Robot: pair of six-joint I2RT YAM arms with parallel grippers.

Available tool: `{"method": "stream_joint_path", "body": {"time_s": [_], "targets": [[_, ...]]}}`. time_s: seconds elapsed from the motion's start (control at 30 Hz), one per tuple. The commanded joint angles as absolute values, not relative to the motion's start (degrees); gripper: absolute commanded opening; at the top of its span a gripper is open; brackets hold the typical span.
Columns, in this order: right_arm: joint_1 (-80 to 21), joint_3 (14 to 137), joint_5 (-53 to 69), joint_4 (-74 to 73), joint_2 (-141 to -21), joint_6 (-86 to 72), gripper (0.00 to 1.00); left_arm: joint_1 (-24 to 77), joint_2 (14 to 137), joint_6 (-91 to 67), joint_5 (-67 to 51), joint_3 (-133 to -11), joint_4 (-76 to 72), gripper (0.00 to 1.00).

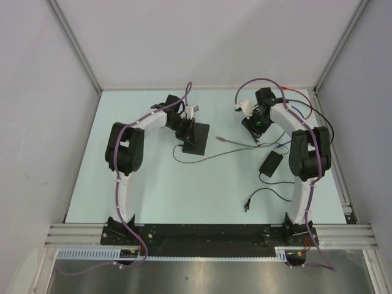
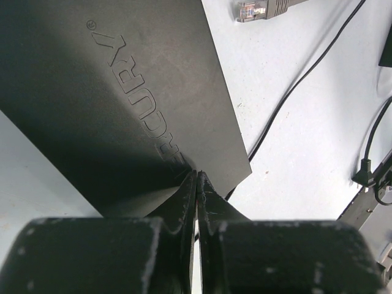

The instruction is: Pull the plug from the switch port

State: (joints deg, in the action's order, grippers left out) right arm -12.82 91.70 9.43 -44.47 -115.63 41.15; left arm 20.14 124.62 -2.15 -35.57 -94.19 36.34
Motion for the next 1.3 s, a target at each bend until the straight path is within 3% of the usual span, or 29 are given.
{"method": "stream_joint_path", "body": {"time_s": [0.0, 0.23, 0.53, 0.57, 0.67, 0.7, 0.8, 0.9, 1.17, 1.27], "targets": [[-7.5, 93.1, 8.0, -47.8, -113.8, 44.5, 0.5, 20.4, 124.8, -2.3, -33.9, -94.8, 37.1, 0.06], [-4.3, 94.2, 10.6, -53.6, -115.8, 51.1, 0.59, 20.5, 124.5, -2.2, -33.9, -94.6, 37.1, 0.07], [-4.2, 92.4, 8.5, -51.9, -118.9, 51.9, 0.59, 20.6, 124.0, -1.8, -33.5, -93.9, 37.0, 0.07], [-4.1, 92.0, 8.3, -51.5, -119.0, 51.9, 0.58, 20.6, 123.8, -1.7, -33.6, -93.9, 37.0, 0.07], [-4.3, 91.7, 10.8, -51.9, -117.9, 50.7, 0.42, 20.6, 123.5, -1.4, -33.5, -94.0, 37.2, 0.07], [-4.4, 91.6, 11.8, -52.2, -117.3, 50.0, 0.32, 20.6, 123.6, -1.2, -33.3, -94.1, 37.2, 0.07], [-6.0, 90.4, 14.0, -52.3, -113.7, 48.2, 0.16, 20.5, 123.7, -1.1, -33.1, -94.7, 37.4, 0.07], [-9.8, 87.2, 15.6, -53.5, -109.3, 47.2, 0.09, 20.5, 123.8, -1.1, -33.3, -95.3, 37.5, 0.07], [-23.8, 74.4, 21.6, -56.3, -101.6, 41.0, 0.07, 20.1, 123.9, -1.2, -33.8, -96.1, 38.1, 0.07], [-26.7, 73.3, 21.4, -55.6, -100.9, 38.8, 0.2, 19.8, 123.2, -1.2, -33.7, -96.2, 38.1, 0.08]]}}
